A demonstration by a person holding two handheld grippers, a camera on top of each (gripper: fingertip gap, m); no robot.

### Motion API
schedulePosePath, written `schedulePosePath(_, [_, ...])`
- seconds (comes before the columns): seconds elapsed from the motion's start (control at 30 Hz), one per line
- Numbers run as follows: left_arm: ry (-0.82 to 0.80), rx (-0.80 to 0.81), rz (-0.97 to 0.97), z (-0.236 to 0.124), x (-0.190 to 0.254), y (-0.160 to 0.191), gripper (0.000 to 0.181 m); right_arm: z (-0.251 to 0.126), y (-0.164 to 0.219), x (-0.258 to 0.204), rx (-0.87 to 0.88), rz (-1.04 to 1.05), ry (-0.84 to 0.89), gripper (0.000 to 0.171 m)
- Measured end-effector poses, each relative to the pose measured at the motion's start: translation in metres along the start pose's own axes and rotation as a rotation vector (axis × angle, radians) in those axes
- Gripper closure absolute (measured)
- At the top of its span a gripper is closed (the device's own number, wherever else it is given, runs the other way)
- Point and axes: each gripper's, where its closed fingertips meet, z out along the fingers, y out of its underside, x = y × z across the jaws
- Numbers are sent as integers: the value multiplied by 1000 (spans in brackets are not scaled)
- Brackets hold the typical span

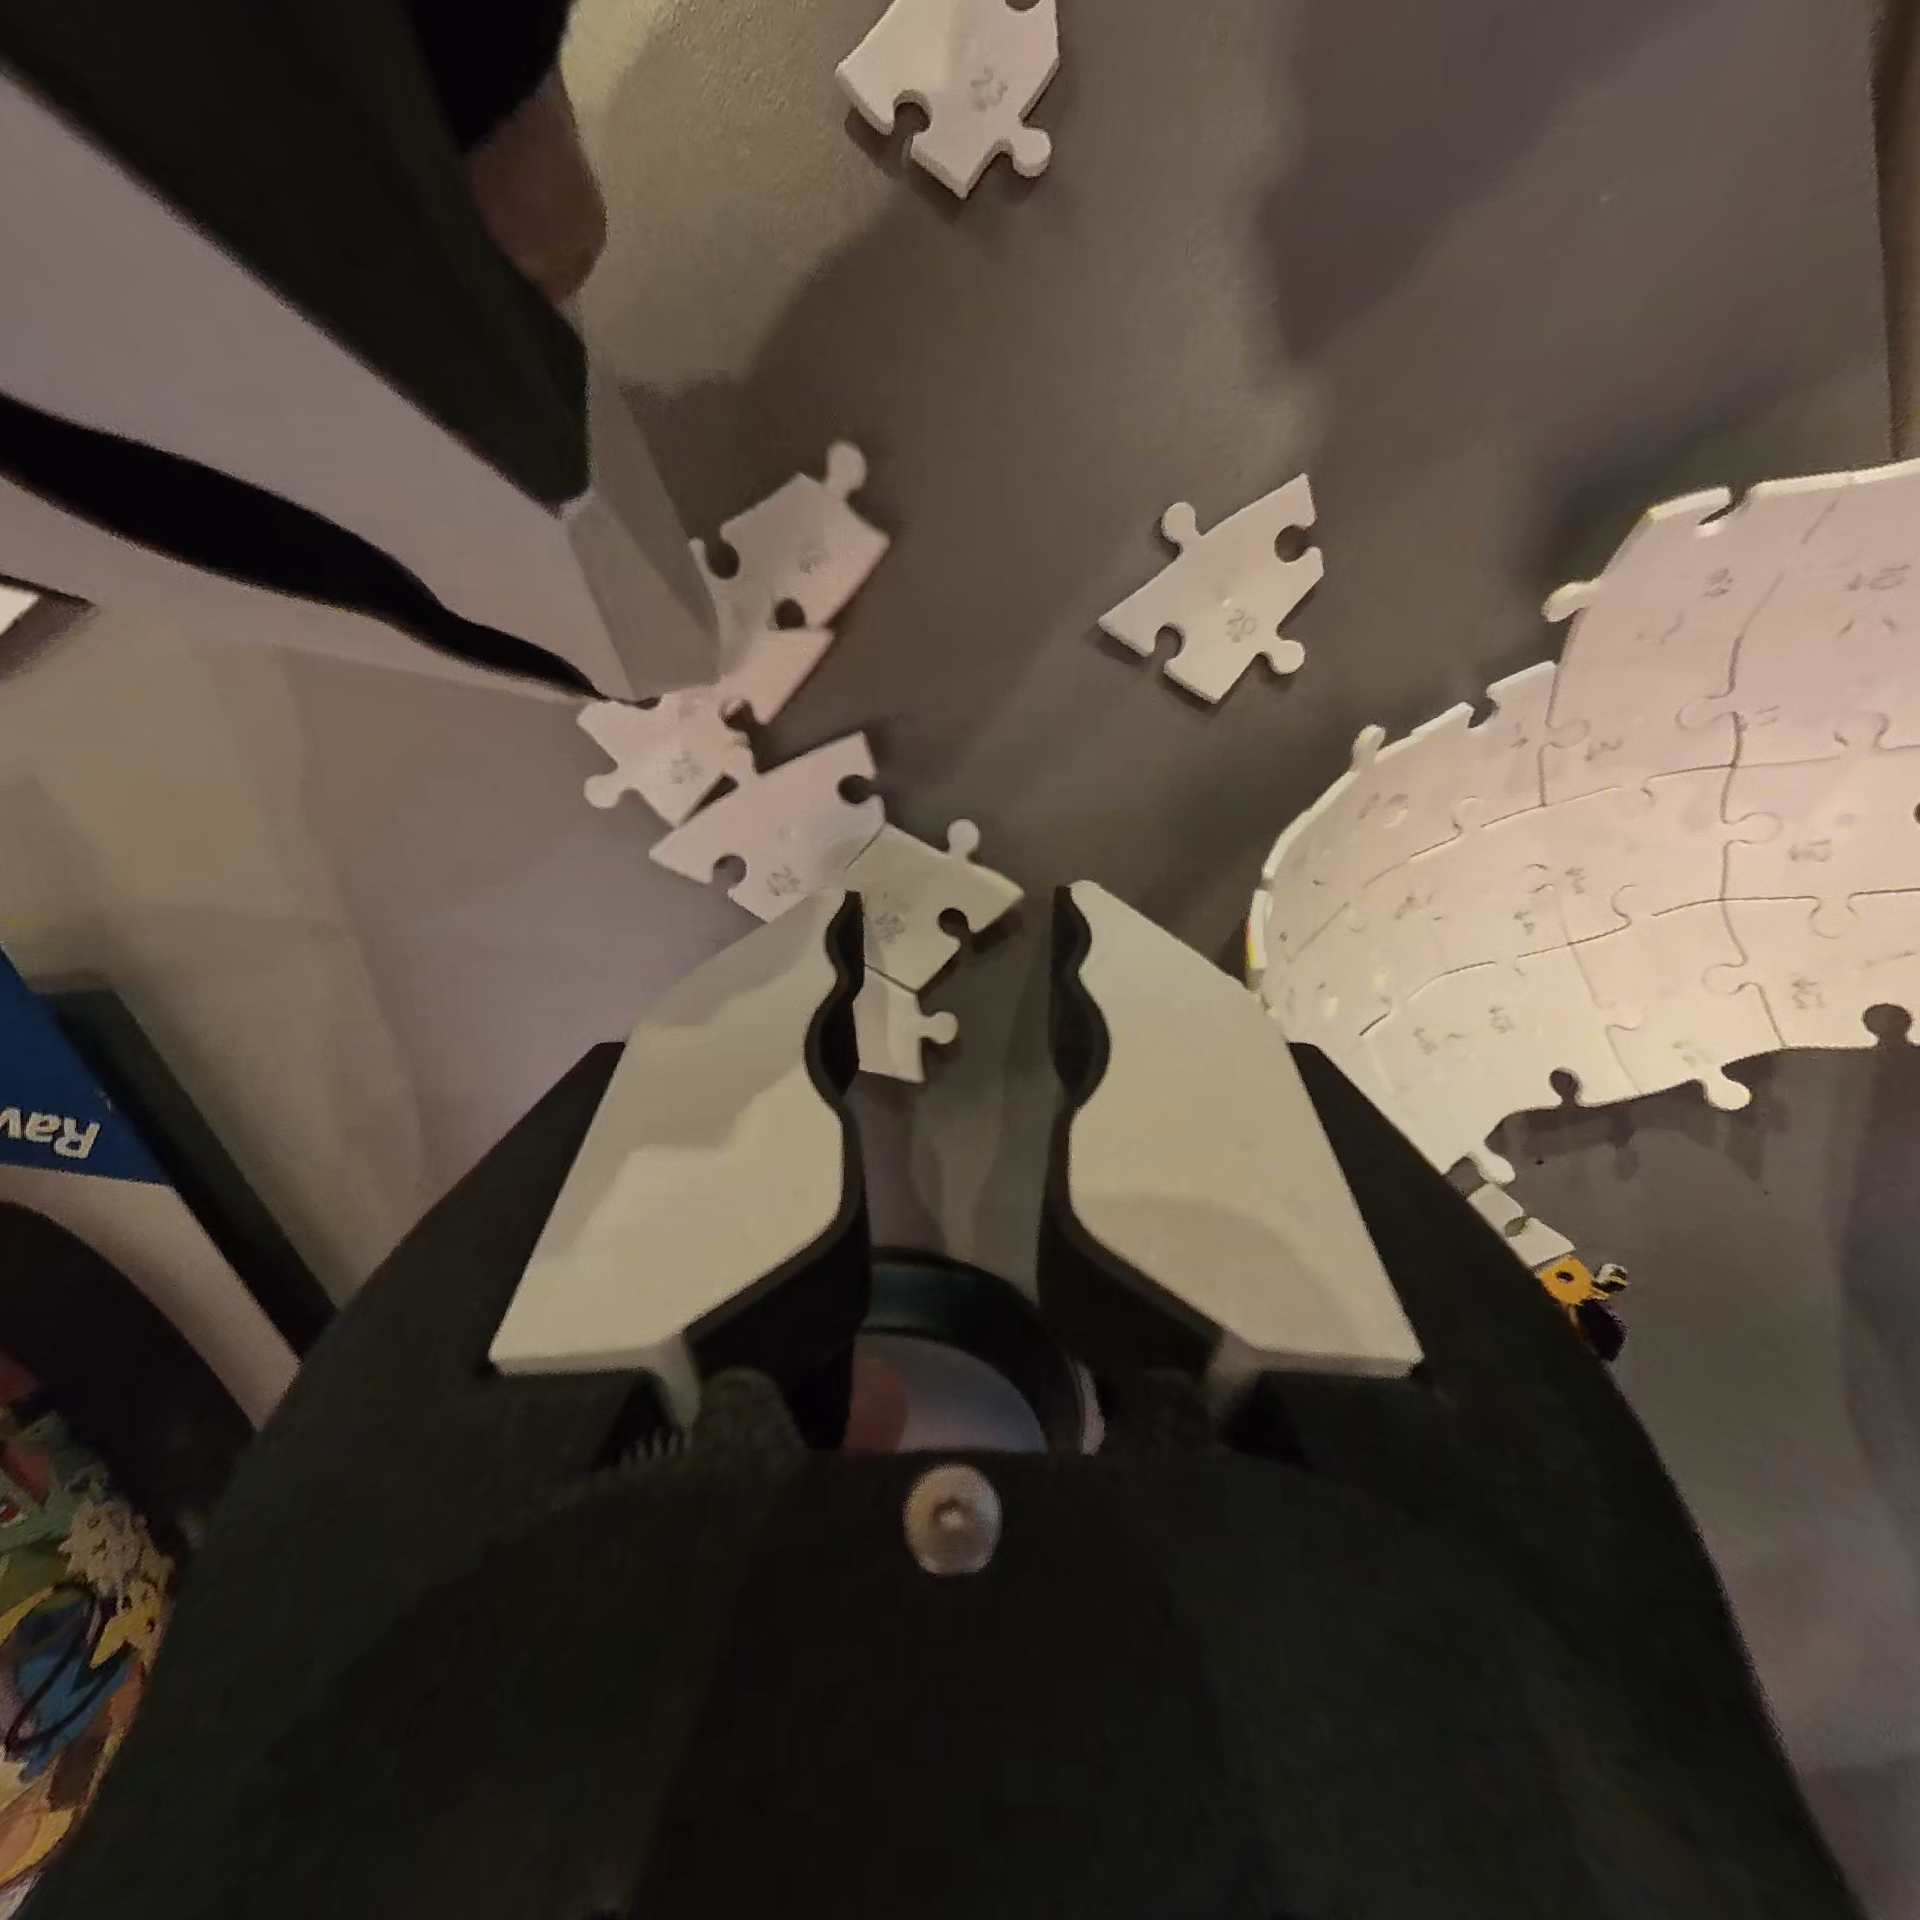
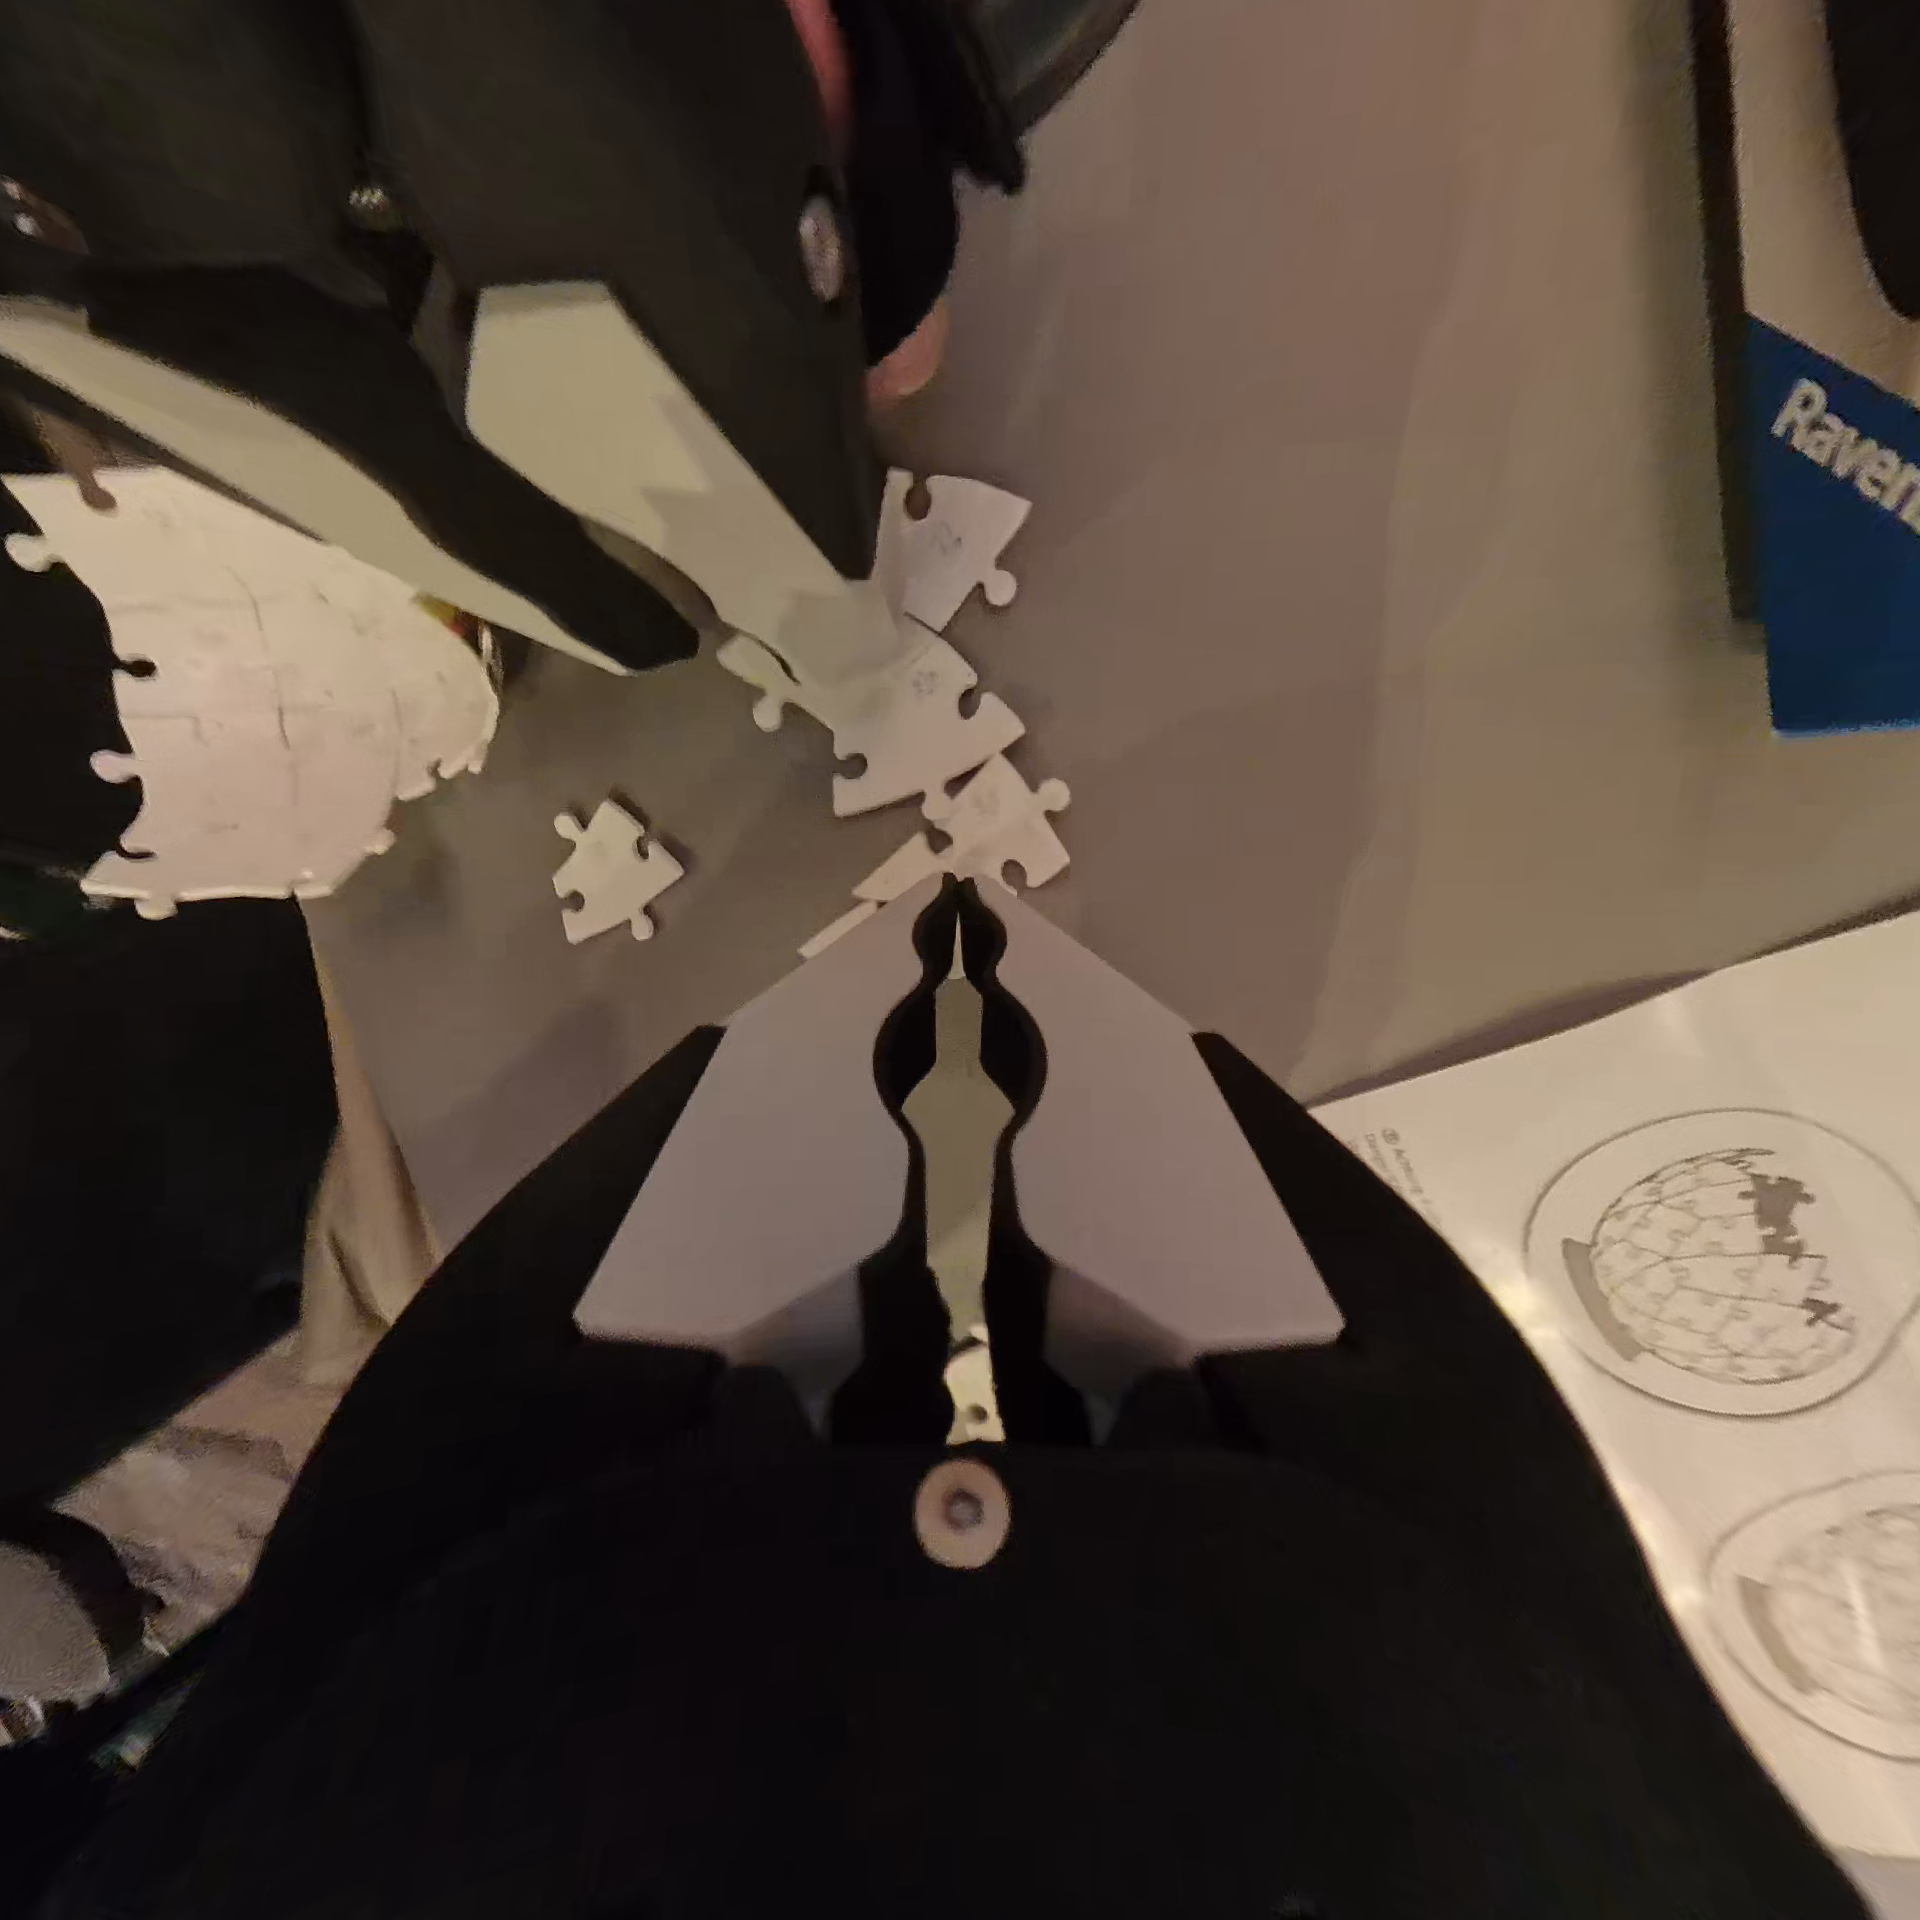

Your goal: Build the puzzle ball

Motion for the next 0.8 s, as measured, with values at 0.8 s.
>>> schedulePosePath(0.8, [24, -48, -2, 0, 0, -2, 145, 5, -7, -8, 119, 87, -9, 171])
